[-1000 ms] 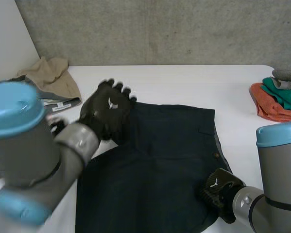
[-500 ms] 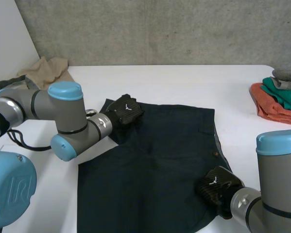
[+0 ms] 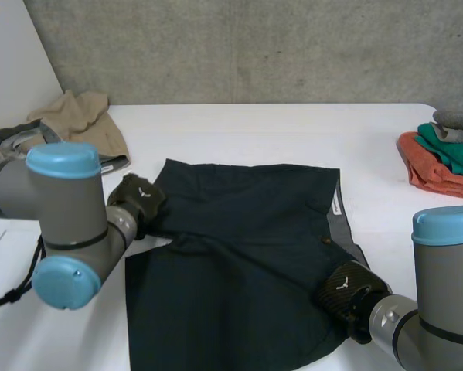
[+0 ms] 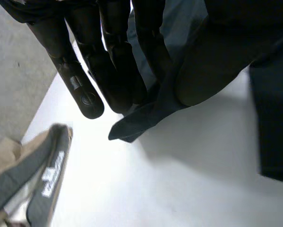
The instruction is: Fold the laundry.
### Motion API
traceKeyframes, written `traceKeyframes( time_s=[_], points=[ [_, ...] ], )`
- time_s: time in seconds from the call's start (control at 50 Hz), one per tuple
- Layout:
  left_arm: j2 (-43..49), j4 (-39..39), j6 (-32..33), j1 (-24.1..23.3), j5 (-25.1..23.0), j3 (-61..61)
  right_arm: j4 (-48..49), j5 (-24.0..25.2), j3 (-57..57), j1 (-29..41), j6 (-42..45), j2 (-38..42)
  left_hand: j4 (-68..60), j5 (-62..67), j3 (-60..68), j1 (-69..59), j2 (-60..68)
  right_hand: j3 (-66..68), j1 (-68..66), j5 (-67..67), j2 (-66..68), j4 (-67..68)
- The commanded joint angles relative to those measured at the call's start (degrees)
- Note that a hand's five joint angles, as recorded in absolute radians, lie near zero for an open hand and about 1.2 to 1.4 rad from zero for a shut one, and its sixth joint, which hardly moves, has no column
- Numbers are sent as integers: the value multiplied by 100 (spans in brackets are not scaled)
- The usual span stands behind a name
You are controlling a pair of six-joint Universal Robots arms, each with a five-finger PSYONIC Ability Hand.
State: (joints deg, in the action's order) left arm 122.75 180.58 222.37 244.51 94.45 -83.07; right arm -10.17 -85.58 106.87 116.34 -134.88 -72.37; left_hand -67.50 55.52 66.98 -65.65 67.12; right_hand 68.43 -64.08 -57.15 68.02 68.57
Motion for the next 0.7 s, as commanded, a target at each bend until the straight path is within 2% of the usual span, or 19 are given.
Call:
traceKeyframes(
  time_s=[0.02, 0.1, 0.28, 0.38, 0.5, 0.58, 0.7],
  points=[
    [-295, 82, -623, -70, 135, -315, 112, 6, -43, 11, -372, -14, 2948, -2750, -2896, 2763, -2910, 1157, -1592, -1285, 1198, 1143],
    [-900, 100, -1071, -79, 118, -561, 138, 50, -96, 11, -645, -67, 4582, -4384, -4530, 4397, -4544, 1157, -1592, -1285, 1198, 1143],
    [-2615, 38, -2258, -96, 91, -1616, 138, 516, -465, 3, -1593, -181, 4535, -4336, -4482, 4349, -4497, 1157, -1592, -1285, 1198, 1143],
    [-3309, -383, -3031, -456, 91, -2169, 147, 534, -939, -41, -2305, -164, 4535, -4336, -4482, 4349, -4497, 1157, -1592, -1285, 1198, 1143],
    [-3459, -1085, -3839, -1131, 82, -2486, 173, 490, -1195, -243, -2702, -137, 4534, -4336, -4482, 4349, -4496, 1157, -1592, -1285, 1198, 1143],
    [-3407, -1227, -4183, -1501, 82, -2609, 331, 481, -1195, -243, -2746, -111, 4501, -4303, -4449, 4315, -4463, 1157, -1592, -1285, 1198, 1143],
    [-3021, -1219, -4228, -1687, 135, -2697, 771, 340, -1133, -235, -2869, -111, 4451, -4252, -4398, 4265, -4413, 1157, -1592, -1285, 1198, 1143]
  ],
)
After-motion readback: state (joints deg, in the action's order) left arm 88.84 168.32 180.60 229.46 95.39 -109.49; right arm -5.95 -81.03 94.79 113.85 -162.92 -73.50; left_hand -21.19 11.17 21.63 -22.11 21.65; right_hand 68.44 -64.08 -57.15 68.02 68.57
